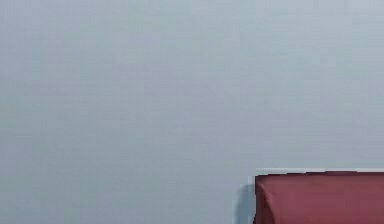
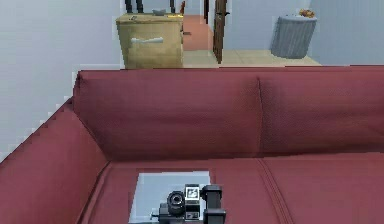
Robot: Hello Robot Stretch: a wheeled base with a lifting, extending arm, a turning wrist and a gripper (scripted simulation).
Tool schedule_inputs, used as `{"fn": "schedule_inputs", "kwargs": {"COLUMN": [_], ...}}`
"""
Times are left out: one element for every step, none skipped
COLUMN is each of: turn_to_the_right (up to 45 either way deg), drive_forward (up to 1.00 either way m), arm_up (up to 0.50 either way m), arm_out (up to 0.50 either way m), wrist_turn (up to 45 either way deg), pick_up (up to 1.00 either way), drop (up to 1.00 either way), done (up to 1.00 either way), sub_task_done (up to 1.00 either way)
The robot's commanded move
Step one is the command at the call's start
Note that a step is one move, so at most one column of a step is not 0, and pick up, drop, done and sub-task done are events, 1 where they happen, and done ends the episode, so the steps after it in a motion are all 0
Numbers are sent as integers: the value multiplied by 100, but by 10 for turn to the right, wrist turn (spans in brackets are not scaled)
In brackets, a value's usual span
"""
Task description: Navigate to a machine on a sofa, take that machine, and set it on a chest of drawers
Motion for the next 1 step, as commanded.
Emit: {"fn": "schedule_inputs", "kwargs": {"turn_to_the_right": [0], "drive_forward": [0], "arm_up": [0], "arm_out": [0], "wrist_turn": [450], "pick_up": [0], "drop": [0], "done": [0], "sub_task_done": [0]}}
